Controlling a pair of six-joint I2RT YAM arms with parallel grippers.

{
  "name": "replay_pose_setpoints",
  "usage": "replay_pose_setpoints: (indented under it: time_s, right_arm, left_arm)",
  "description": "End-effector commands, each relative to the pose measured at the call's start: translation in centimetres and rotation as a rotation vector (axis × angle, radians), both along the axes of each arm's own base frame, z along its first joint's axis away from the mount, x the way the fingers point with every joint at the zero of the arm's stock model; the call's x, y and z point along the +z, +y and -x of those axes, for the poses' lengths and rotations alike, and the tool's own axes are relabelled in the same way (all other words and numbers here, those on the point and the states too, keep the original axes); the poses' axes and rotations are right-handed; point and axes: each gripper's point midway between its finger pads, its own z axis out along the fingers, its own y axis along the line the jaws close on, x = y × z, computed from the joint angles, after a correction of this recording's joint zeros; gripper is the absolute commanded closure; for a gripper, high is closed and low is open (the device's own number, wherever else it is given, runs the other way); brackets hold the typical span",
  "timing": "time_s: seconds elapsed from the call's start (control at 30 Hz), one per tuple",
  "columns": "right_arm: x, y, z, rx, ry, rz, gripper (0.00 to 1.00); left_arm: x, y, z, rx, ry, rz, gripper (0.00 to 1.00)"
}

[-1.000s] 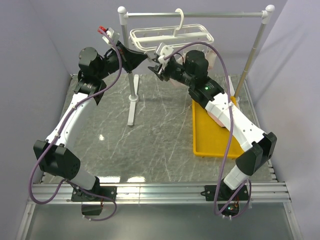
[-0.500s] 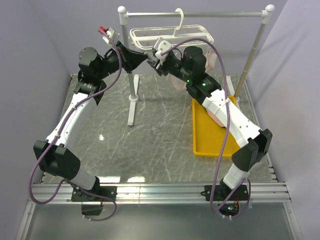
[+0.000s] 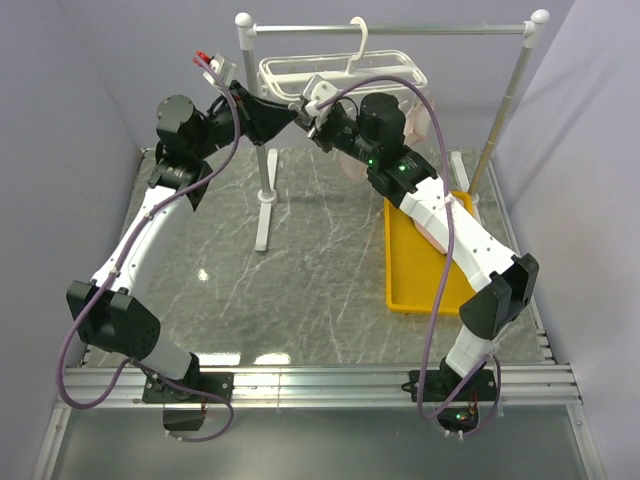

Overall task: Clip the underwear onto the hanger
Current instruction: Open the clamp at the hanger.

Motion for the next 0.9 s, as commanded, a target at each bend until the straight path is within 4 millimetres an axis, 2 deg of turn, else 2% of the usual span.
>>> replay_pose_setpoints:
  time_s: [0.0, 0.03, 0.1, 0.13, 0.27, 0.4, 0.53, 0.87]
  right_arm:
    - [4.0, 0.1, 1.1, 0.021, -0.048, -0.091, 0.98]
    - [3.9, 0.2, 1.3, 0.032, -0.038, -0.094, 1.00]
    - [3.9, 0.1, 1.9, 0.045, -0.023, -0.106, 1.00]
    - [4.2, 0.0, 2.3, 0.054, -0.023, -0.111, 1.00]
    - [4.6, -0.1, 2.9, 0.076, 0.013, -0.135, 1.00]
    - [4.5, -0.1, 3.1, 0.090, 0.029, -0.139, 1.00]
    - [4.8, -0.2, 3.0, 0.092, 0.030, -0.150, 1.00]
    - [4.7, 0.0, 3.2, 0.110, 0.015, -0.122, 1.00]
  left_arm:
    - [2.7, 0.2, 2.1, -0.017, -0.032, 0.051, 0.69]
    - [3.1, 0.5, 2.3, -0.011, -0.029, 0.061, 0.64]
    - [3.5, 1.0, 2.4, 0.010, -0.015, 0.088, 0.46]
    - [4.2, 1.5, 2.7, 0.025, -0.020, 0.104, 0.40]
    - [4.4, 2.6, 2.7, 0.073, 0.024, 0.151, 0.29]
    - [3.9, 3.0, 2.3, 0.103, 0.089, 0.168, 0.32]
    - [2.6, 2.3, 0.8, 0.087, 0.178, 0.170, 0.38]
    - [2.3, 1.3, 0.0, 0.027, 0.223, 0.210, 0.44]
